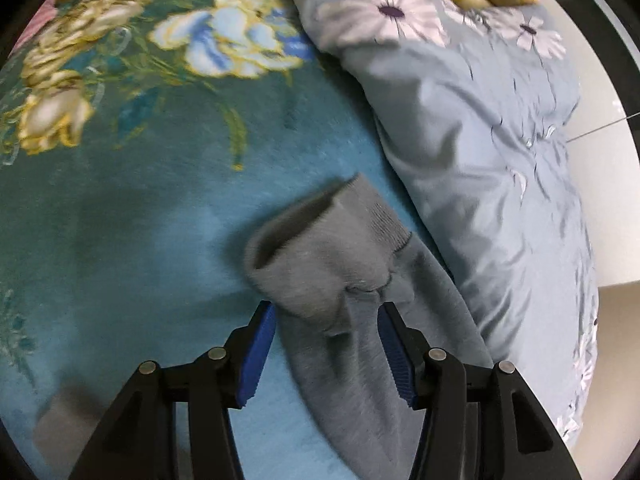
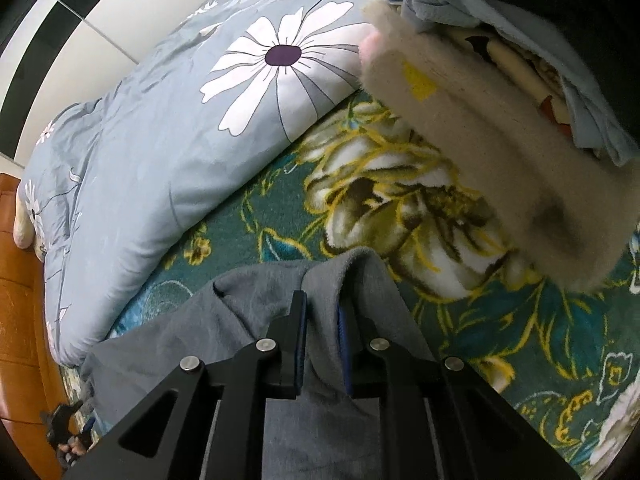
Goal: Fold clothes
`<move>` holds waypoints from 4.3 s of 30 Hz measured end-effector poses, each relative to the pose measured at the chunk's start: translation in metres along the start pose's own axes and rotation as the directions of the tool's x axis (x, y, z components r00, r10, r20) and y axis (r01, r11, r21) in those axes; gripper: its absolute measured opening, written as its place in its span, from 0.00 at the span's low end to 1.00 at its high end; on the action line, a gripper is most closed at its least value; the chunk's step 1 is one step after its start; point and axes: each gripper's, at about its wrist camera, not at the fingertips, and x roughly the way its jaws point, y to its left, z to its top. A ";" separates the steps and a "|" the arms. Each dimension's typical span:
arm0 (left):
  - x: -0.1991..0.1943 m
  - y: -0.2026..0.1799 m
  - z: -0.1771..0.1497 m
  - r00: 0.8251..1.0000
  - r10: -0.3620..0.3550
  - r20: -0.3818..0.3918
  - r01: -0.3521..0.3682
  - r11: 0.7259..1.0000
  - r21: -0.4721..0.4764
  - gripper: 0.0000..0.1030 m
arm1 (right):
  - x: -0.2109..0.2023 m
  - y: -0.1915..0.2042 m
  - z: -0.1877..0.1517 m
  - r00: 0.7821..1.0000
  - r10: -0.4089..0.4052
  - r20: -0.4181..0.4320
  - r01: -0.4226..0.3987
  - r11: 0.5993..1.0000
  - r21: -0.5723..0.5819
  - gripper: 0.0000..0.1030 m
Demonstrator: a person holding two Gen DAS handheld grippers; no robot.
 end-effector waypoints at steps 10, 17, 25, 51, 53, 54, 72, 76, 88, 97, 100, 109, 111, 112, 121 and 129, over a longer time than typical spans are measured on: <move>-0.048 0.005 0.002 0.968 -0.247 0.036 0.246 0.969 0.028 0.11 | -0.012 0.005 -0.012 1.000 0.003 -0.027 -0.004 1.000 -0.030 0.14; -0.014 0.058 -0.003 0.995 -0.071 -0.068 0.072 0.997 0.013 0.12 | -0.014 -0.001 -0.020 1.000 0.003 -0.027 -0.004 1.000 -0.021 0.14; -0.040 0.057 -0.015 0.989 -0.130 -0.071 0.133 0.991 0.032 0.32 | -0.043 0.000 -0.025 1.000 0.028 0.010 -0.028 0.999 -0.020 0.14; -0.076 0.196 -0.119 0.985 -0.128 -0.116 0.116 0.988 -0.103 0.57 | -0.122 -0.130 -0.153 0.987 0.154 0.041 -0.159 0.936 0.313 0.46; -0.070 0.199 -0.120 0.984 -0.126 -0.128 0.109 0.985 -0.130 0.57 | -0.113 -0.134 -0.158 0.982 0.188 0.019 -0.183 0.920 0.347 0.46; -0.070 0.200 -0.120 0.984 -0.130 -0.125 0.112 0.984 -0.142 0.57 | -0.106 -0.136 -0.161 0.978 0.207 0.007 -0.195 0.909 0.368 0.47; -0.092 0.207 -0.107 0.971 -0.235 -0.038 0.217 0.938 -0.269 0.09 | -0.076 -0.118 -0.147 0.932 0.360 0.043 -0.333 0.802 0.496 0.08; -0.127 0.195 -0.093 0.949 -0.314 0.016 0.310 0.925 -0.222 0.09 | -0.095 -0.104 -0.127 0.909 0.403 0.108 -0.407 0.797 0.447 0.07; -0.151 0.181 -0.074 0.947 -0.320 0.031 0.320 0.926 -0.200 0.09 | -0.126 -0.078 -0.101 0.882 0.450 0.143 -0.471 0.816 0.336 0.07; -0.125 0.132 -0.030 0.968 -0.251 -0.022 0.240 0.943 -0.231 0.09 | -0.118 -0.035 -0.063 0.906 0.410 0.103 -0.422 0.861 0.283 0.07; -0.112 0.115 -0.014 0.972 -0.231 -0.045 0.213 0.945 -0.248 0.09 | -0.109 -0.017 -0.049 0.919 0.383 0.094 -0.394 0.882 0.257 0.07; -0.054 0.058 0.035 0.978 -0.156 -0.138 0.118 0.961 -0.248 0.09 | -0.063 0.016 -0.005 0.953 0.299 0.049 -0.301 0.919 0.254 0.07; -0.041 0.043 0.044 0.979 -0.131 -0.158 0.094 0.970 -0.222 0.09 | -0.052 0.022 0.003 0.960 0.277 0.037 -0.278 0.928 0.249 0.07; -0.034 0.036 0.049 0.979 -0.116 -0.167 0.079 0.974 -0.213 0.09 | -0.046 0.023 0.007 0.963 0.269 0.033 -0.268 0.929 0.254 0.07; 0.015 0.000 0.070 0.979 -0.047 -0.197 0.017 0.988 -0.152 0.10 | -0.015 0.028 0.031 0.975 0.220 0.023 -0.219 0.945 0.242 0.07; 0.035 -0.013 0.077 0.977 -0.052 -0.206 0.033 0.995 -0.092 0.14 | 0.008 0.042 0.045 0.987 0.160 -0.002 -0.157 0.968 0.195 0.07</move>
